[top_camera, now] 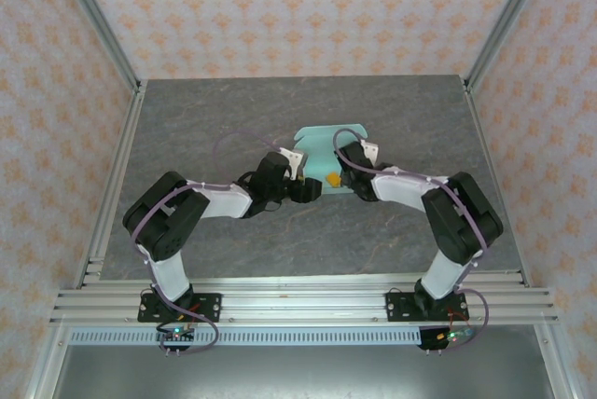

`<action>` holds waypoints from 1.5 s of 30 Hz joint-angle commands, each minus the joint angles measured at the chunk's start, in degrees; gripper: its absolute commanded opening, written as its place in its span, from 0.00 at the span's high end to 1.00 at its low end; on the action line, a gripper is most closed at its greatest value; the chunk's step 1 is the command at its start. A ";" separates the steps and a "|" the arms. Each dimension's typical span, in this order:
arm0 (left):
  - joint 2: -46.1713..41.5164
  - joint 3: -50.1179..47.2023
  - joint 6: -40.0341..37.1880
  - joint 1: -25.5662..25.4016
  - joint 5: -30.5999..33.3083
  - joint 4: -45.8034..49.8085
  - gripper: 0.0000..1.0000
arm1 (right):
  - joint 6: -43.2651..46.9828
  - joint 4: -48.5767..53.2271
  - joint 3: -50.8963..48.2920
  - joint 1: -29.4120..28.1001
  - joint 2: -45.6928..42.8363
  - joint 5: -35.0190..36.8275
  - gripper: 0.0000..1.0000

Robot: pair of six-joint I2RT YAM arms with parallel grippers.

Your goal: Fold the paper box

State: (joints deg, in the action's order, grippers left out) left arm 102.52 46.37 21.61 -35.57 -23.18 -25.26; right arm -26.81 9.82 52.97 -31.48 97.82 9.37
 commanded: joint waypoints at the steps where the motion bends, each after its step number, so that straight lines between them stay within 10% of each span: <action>1: -1.69 -0.95 0.59 -1.27 -0.87 0.66 0.29 | 3.24 10.87 1.95 -1.35 5.26 -1.90 0.84; 22: -2.06 0.03 -0.86 -1.32 2.94 5.55 0.30 | 5.94 21.89 8.52 -3.85 12.05 13.35 0.86; 45: -3.97 0.55 -1.24 -1.26 4.35 8.11 0.30 | 6.08 10.94 7.66 2.96 4.27 -3.26 0.64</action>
State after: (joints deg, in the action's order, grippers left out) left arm 100.47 45.80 21.30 -36.45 -20.47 -18.96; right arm -20.45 21.06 60.55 -29.21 103.88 8.69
